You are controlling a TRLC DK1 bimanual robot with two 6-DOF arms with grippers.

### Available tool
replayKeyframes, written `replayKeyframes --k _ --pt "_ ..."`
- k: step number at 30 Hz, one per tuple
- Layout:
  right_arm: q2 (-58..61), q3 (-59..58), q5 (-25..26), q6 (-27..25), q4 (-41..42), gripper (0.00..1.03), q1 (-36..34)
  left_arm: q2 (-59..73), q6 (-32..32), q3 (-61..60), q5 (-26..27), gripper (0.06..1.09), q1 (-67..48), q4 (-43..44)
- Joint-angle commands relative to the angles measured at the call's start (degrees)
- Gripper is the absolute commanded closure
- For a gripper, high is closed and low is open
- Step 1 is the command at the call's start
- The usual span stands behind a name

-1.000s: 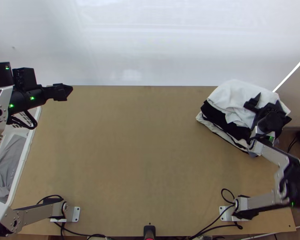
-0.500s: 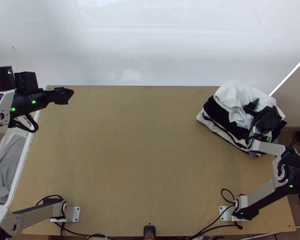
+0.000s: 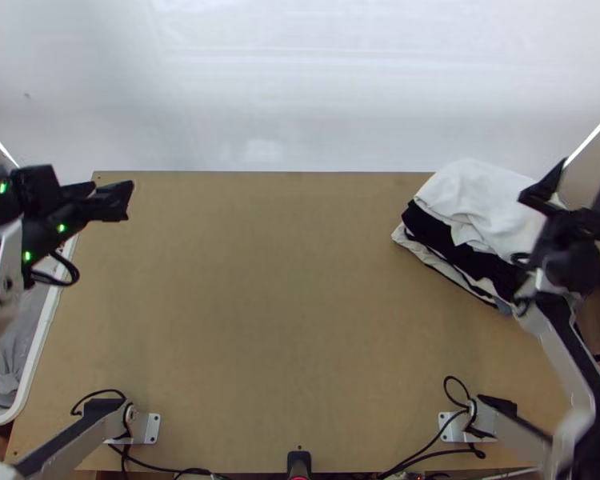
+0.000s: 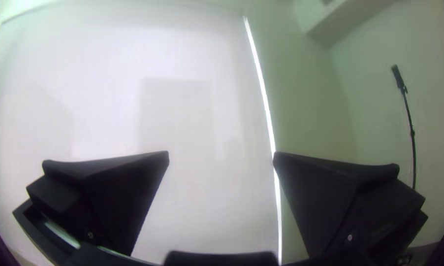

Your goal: Fold the t-shirt

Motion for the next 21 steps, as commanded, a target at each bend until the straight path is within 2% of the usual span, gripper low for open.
replayKeyframes --k 1,4,8,12,15,21 --pt "-24.3 0.1 -4.3 -0.1 0.3 0.04 6.0 -14.0 0.7 -17.3 -4.6 0.10 0.2 16.0" --pt "-31.7 -3.0 -8.4 -0.8 0.3 0.04 8.2 -20.3 0.7 -23.8 -10.1 0.10 0.2 21.8" --pt "-40.2 -8.7 -13.5 -1.3 0.3 0.04 9.3 -30.3 0.8 -33.8 -14.2 0.11 0.4 31.3" --pt "-47.7 -17.0 -16.4 -1.8 0.1 0.04 9.8 -37.8 3.6 -42.8 -15.2 0.11 0.4 38.7" --pt "-52.6 -24.8 -19.4 -3.8 0.1 0.04 10.9 -41.7 9.2 -50.5 -15.2 0.11 0.5 46.6" --pt "-58.5 -38.5 -19.8 -7.9 -0.8 0.04 16.2 -44.3 12.9 -60.6 -15.1 0.11 0.3 54.8"
